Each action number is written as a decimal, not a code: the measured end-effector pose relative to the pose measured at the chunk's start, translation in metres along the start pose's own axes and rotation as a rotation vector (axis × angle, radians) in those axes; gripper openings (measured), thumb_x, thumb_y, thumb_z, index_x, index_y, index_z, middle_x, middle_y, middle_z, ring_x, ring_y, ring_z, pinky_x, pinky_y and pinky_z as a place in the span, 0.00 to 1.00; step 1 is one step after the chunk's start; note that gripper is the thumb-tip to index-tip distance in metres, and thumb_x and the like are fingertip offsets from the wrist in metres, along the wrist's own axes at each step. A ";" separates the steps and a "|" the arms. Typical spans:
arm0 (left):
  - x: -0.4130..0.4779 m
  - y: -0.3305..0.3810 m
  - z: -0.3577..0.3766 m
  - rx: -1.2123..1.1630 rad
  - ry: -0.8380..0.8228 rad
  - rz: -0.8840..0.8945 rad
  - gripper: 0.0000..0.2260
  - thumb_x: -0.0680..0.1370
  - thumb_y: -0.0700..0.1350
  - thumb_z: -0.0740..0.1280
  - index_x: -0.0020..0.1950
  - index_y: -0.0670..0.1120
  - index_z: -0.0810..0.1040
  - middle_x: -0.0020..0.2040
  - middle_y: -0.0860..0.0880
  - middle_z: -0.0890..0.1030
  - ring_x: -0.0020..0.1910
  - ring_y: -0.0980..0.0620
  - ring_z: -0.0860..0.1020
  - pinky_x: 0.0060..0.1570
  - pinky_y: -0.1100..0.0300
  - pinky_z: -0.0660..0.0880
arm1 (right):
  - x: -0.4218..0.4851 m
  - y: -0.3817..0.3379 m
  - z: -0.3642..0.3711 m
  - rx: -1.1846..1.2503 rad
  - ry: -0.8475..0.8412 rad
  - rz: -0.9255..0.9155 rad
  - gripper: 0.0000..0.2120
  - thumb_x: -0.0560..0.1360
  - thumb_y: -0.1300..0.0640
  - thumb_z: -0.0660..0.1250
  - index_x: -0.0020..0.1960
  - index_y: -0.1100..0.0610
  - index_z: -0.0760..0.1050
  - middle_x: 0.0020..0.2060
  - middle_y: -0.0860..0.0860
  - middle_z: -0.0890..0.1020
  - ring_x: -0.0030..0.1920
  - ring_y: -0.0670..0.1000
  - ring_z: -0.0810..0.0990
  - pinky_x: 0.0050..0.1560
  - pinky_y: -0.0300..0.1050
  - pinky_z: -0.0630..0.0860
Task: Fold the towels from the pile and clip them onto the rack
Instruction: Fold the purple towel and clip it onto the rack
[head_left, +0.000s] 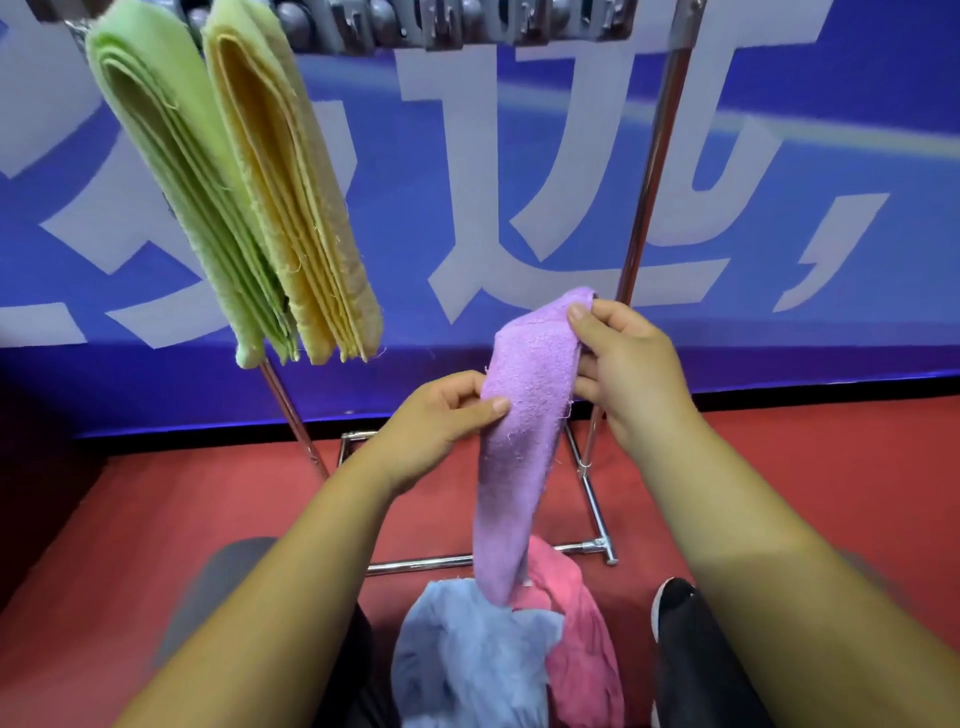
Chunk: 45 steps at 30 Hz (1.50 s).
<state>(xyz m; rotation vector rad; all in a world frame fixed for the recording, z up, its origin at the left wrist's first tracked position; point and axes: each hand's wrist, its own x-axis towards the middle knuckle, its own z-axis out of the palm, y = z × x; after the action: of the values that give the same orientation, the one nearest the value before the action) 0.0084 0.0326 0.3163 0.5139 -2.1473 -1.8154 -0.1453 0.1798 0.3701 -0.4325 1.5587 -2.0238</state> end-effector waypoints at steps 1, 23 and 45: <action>0.002 -0.005 0.003 -0.005 0.011 -0.003 0.10 0.83 0.45 0.72 0.55 0.38 0.81 0.47 0.48 0.81 0.47 0.53 0.75 0.53 0.53 0.73 | 0.004 0.008 -0.001 0.024 0.023 0.026 0.07 0.85 0.57 0.69 0.60 0.58 0.83 0.49 0.58 0.87 0.47 0.57 0.85 0.43 0.47 0.85; 0.038 -0.033 -0.001 -0.494 0.302 -0.486 0.09 0.83 0.44 0.71 0.58 0.39 0.84 0.44 0.45 0.85 0.40 0.50 0.84 0.34 0.59 0.84 | 0.040 0.109 0.000 -0.062 -0.244 0.423 0.17 0.82 0.54 0.67 0.66 0.62 0.83 0.59 0.58 0.88 0.61 0.59 0.87 0.63 0.56 0.81; 0.037 -0.054 0.018 -0.295 0.077 -0.505 0.10 0.81 0.40 0.73 0.61 0.39 0.85 0.57 0.42 0.88 0.54 0.48 0.86 0.55 0.56 0.83 | 0.048 0.100 -0.012 -0.113 0.006 0.275 0.08 0.82 0.56 0.72 0.59 0.58 0.84 0.44 0.54 0.88 0.42 0.53 0.87 0.42 0.47 0.83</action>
<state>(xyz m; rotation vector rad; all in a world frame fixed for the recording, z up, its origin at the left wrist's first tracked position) -0.0284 0.0247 0.2600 1.1040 -1.7564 -2.2717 -0.1678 0.1424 0.2673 -0.2394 1.6427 -1.7370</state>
